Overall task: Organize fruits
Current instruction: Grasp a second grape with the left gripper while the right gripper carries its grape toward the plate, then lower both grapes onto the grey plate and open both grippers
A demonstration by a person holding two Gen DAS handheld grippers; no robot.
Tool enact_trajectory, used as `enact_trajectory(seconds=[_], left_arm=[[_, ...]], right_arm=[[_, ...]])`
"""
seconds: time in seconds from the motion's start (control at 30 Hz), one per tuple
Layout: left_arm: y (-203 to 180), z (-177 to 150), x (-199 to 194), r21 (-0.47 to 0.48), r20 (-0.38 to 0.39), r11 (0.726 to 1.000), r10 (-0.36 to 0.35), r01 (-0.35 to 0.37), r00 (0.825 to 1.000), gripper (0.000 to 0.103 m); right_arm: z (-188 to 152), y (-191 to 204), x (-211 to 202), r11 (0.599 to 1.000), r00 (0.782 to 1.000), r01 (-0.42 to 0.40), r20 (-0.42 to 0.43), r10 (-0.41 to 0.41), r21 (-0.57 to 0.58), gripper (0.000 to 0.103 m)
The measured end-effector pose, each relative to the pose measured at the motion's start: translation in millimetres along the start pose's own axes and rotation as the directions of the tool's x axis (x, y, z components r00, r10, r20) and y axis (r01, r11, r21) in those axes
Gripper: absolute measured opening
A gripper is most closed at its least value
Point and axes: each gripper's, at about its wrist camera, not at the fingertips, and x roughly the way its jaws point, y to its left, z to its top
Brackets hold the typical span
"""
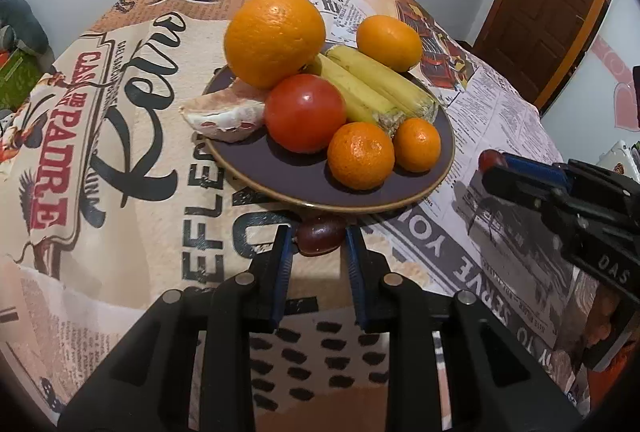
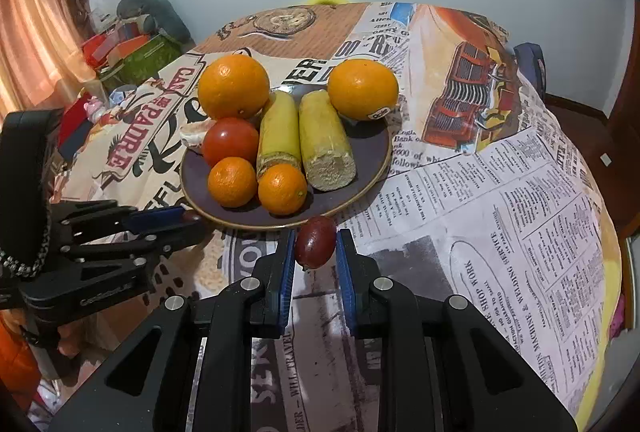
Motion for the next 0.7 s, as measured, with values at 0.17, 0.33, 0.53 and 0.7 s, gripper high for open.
enact_trajectory(seconds=[0.17,0.33,0.53,0.7], left_arm=[[10,0,-15,-0.022,0.035,1.000,0.013,-0.013,0.999,0.027],[21,7,-29,-0.053,0.078,0.998,0.028,-0.024,0.997,0.027],[26,21,-36,-0.073,0.118,0.997,0.023,-0.015,0.993,0.027],[24,28,-29,-0.072,0.115,0.997,0.015,-0.007,0.993,0.027]], right_arm=[[5,-2,-3,1.000,1.000,0.006,0.015,-0.007,0.004,0.019],[12,-4,-2,1.000,1.000,0.014,0.025,-0.014,0.007,0.019],[23,-5,0,1.000,0.999,0.019,0.047,-0.019,0.007,0.019],[29,-6,8,1.000,0.999,0.020,0.047,-0.020,0.007,0.019]])
